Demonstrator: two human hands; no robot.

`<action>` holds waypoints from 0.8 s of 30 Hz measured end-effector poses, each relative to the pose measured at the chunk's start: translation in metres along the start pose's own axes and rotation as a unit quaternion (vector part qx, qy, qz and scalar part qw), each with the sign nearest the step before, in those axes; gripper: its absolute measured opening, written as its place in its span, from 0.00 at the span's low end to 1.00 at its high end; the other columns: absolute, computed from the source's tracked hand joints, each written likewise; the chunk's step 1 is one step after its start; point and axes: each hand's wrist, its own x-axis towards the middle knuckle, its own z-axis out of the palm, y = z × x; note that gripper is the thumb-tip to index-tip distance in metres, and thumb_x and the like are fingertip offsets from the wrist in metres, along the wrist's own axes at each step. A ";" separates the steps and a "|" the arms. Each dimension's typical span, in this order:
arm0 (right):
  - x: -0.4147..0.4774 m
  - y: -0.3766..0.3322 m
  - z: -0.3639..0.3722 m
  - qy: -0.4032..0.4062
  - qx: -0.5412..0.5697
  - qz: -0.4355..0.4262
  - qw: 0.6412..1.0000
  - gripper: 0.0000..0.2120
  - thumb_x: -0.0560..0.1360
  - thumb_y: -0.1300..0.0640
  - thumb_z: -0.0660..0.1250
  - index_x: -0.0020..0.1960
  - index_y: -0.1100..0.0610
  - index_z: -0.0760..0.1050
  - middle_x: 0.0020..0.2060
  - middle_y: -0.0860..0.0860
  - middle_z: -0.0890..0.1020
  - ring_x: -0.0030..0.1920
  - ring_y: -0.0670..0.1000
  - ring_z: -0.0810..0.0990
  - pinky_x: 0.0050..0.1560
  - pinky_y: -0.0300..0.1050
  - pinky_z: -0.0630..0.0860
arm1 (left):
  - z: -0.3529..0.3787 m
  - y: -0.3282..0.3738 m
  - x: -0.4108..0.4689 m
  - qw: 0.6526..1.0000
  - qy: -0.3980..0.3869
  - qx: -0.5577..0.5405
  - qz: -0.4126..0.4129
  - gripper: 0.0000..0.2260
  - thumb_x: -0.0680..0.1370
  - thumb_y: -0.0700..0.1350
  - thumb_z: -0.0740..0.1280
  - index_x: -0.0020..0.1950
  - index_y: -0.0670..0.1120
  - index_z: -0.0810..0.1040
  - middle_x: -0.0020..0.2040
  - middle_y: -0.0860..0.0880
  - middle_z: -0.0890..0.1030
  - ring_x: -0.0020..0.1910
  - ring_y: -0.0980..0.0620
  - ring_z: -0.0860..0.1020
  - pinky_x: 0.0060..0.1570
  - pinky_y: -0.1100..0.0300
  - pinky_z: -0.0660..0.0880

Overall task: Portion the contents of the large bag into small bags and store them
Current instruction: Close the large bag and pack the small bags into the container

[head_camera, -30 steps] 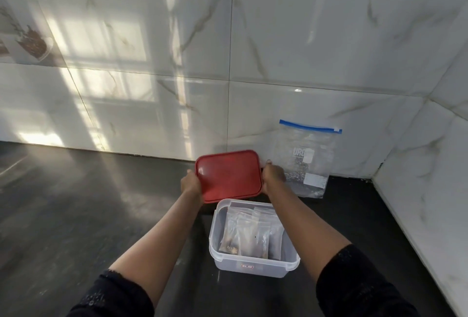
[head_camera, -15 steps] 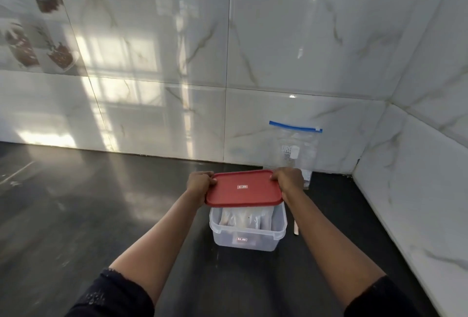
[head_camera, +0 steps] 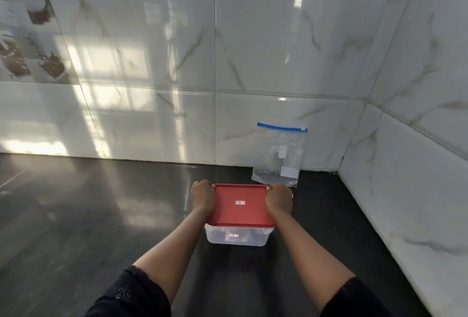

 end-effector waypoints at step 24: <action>0.008 -0.004 0.005 -0.159 0.010 0.108 0.981 0.24 0.83 0.50 0.43 0.71 0.61 0.64 0.68 0.58 0.70 0.68 0.56 0.68 0.65 0.44 0.63 | 0.004 -0.012 0.008 0.992 -0.087 0.040 -0.087 0.26 0.82 0.54 0.49 0.59 0.34 0.74 0.60 0.35 0.75 0.61 0.38 0.72 0.60 0.52 0.67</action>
